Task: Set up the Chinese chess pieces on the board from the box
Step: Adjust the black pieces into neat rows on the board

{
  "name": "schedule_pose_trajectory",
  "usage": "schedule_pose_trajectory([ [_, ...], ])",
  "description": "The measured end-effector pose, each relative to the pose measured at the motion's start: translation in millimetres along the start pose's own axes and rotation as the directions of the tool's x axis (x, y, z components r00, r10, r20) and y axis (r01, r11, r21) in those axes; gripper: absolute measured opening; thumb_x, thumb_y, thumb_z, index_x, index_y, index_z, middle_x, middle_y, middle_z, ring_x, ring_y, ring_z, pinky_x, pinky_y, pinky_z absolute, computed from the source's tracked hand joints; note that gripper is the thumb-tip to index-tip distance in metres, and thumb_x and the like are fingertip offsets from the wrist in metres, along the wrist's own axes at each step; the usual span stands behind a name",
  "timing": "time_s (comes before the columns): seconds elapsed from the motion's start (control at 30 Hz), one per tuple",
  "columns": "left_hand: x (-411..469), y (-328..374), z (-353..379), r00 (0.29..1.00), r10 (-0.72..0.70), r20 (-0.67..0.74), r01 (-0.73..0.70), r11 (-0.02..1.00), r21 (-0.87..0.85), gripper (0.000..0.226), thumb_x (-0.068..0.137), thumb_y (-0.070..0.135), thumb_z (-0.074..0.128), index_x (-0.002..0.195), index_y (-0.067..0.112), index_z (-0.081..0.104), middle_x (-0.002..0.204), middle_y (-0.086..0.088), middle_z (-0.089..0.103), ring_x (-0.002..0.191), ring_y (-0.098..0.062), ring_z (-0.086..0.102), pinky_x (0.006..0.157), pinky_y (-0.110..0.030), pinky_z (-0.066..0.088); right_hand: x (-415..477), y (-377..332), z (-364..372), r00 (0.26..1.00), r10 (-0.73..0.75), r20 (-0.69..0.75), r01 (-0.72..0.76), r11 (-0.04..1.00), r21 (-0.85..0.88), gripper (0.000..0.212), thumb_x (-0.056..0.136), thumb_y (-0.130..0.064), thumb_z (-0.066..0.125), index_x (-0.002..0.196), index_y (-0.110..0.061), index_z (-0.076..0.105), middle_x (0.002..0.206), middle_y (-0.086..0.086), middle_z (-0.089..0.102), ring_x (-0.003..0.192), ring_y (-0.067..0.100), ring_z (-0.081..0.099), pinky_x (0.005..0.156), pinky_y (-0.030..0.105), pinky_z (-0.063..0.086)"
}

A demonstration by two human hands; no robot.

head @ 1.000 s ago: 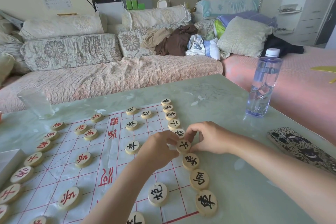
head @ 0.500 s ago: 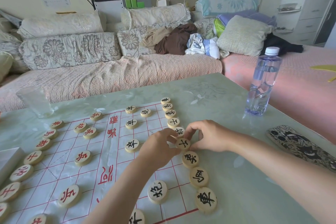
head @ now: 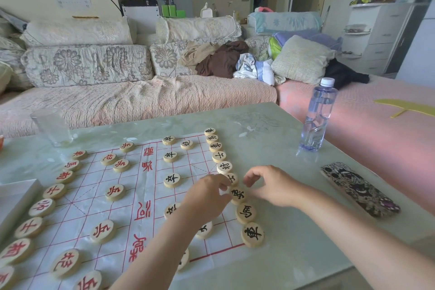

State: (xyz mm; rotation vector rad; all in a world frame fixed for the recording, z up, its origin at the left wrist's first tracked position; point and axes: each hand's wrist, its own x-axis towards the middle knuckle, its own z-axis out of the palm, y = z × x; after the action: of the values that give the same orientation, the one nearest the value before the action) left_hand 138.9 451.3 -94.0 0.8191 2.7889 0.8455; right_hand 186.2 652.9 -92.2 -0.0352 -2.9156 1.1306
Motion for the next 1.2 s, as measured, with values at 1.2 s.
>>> schedule_pose_trajectory([
  [1.2,-3,2,15,0.999,-0.039,-0.033,0.040,0.998,0.045,0.043,0.082,0.029,0.071,0.121,0.032,0.055,0.112,0.013,0.061,0.093,-0.012,0.056,0.080,-0.032,0.051,-6,-1,12,0.998,-0.057,0.003,0.057,0.998,-0.029,0.034,0.082,-0.013,0.078,0.113,-0.023,0.071,0.102,-0.012,0.067,0.062,-0.022,0.049,0.061,0.004,0.035],
])
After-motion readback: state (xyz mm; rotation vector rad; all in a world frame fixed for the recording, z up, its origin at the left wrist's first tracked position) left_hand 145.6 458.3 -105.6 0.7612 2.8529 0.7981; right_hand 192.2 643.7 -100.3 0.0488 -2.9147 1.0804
